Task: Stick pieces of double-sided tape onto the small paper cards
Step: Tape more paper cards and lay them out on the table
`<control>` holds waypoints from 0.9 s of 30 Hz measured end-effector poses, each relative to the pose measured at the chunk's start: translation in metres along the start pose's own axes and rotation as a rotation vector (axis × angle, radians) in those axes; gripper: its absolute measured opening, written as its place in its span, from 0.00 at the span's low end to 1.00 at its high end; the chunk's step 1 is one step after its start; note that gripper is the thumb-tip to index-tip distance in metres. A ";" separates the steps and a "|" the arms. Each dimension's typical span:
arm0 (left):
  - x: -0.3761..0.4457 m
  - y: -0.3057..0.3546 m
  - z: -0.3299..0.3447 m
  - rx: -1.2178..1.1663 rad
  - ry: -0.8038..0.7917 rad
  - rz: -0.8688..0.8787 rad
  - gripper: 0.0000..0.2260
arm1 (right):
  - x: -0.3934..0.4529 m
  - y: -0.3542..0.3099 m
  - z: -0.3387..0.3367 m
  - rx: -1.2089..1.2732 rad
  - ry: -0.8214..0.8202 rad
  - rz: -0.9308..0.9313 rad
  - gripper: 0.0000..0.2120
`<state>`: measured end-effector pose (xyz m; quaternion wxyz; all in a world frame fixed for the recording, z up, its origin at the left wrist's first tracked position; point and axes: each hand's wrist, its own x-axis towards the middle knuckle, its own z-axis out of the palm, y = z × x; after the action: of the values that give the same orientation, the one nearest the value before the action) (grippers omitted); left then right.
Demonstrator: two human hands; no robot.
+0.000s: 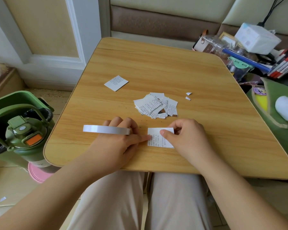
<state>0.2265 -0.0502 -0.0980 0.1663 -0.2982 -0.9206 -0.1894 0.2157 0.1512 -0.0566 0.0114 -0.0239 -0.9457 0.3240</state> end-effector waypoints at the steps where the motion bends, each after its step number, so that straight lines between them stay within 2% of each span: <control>1: 0.000 0.000 -0.001 0.002 -0.001 0.000 0.16 | -0.001 0.000 0.000 0.005 0.008 -0.004 0.08; 6: 0.002 0.002 -0.002 0.003 -0.003 -0.007 0.16 | -0.006 0.001 -0.004 0.050 0.022 -0.009 0.08; 9: 0.002 0.002 -0.002 -0.005 0.002 -0.010 0.16 | -0.005 0.000 -0.006 0.115 -0.053 0.065 0.09; 13: 0.001 0.002 -0.002 -0.011 0.005 -0.020 0.16 | -0.003 0.000 -0.008 0.320 -0.115 0.191 0.06; 17: 0.002 0.003 -0.002 -0.026 0.013 -0.010 0.16 | -0.009 -0.001 -0.005 0.324 -0.042 0.183 0.07; 21: 0.001 0.002 -0.003 -0.034 0.009 -0.004 0.16 | -0.011 -0.001 0.001 0.195 0.070 0.124 0.08; 24: 0.001 -0.001 -0.006 -0.087 0.025 -0.014 0.16 | -0.012 0.002 0.003 0.264 0.140 0.088 0.08; 25: 0.001 -0.001 -0.009 -0.161 0.050 -0.058 0.16 | -0.013 0.002 0.001 0.320 0.161 0.076 0.09; 27: 0.001 0.008 -0.021 -0.382 0.166 -0.254 0.15 | -0.018 0.000 -0.008 0.430 0.194 0.020 0.10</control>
<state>0.2342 -0.0533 -0.0773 0.1568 -0.1896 -0.8813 -0.4034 0.2343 0.1547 -0.0506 0.1040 -0.0611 -0.8490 0.5144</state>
